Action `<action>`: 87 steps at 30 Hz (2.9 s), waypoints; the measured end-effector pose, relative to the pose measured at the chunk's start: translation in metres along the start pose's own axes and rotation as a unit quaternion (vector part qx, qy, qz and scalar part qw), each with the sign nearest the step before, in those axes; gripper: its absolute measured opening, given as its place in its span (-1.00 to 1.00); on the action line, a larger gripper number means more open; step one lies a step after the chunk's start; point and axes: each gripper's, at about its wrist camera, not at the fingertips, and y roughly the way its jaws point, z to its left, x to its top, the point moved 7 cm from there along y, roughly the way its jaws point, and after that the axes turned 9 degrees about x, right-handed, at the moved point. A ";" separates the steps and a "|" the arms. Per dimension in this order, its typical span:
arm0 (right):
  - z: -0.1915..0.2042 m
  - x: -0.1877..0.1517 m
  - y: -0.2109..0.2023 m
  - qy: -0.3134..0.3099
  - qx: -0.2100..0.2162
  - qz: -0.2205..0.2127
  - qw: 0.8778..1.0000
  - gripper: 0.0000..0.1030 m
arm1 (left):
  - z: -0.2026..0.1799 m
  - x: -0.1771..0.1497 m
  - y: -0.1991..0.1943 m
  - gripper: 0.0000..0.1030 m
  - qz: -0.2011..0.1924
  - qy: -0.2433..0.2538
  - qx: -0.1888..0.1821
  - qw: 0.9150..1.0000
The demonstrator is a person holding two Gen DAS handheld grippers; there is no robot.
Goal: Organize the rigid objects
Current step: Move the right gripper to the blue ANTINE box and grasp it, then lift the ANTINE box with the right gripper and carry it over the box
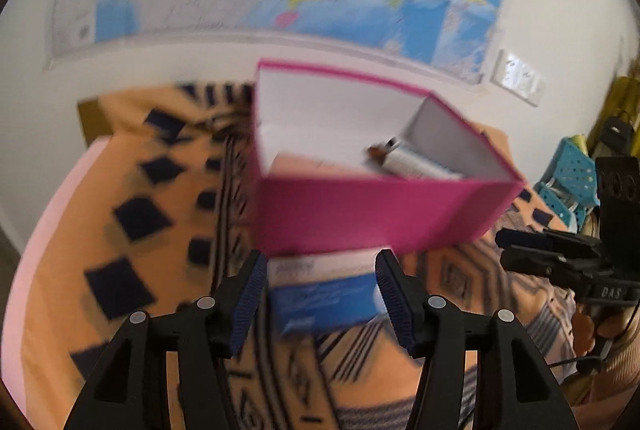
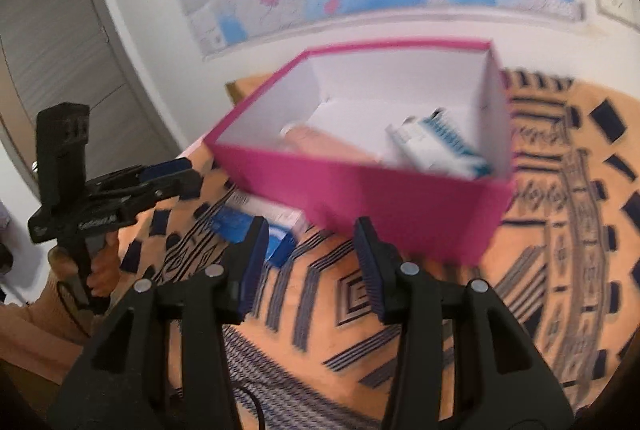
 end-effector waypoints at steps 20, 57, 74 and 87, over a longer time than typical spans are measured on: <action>0.007 -0.013 0.100 0.047 0.033 0.064 0.996 -0.10 | 0.008 -0.036 0.043 -0.05 0.083 -0.043 -0.048 0.994; 0.010 -0.036 0.024 0.050 0.015 0.022 0.998 -0.21 | -0.060 -0.040 0.000 -0.08 0.061 0.024 -0.077 0.995; 0.035 -0.007 -0.010 -0.005 0.008 -0.022 1.000 -0.21 | -0.065 -0.004 -0.036 -0.08 -0.001 0.039 -0.080 0.996; 0.035 0.032 -0.018 -0.031 -0.002 -0.047 0.998 -0.21 | -0.066 0.022 -0.037 -0.08 -0.027 0.048 -0.067 0.996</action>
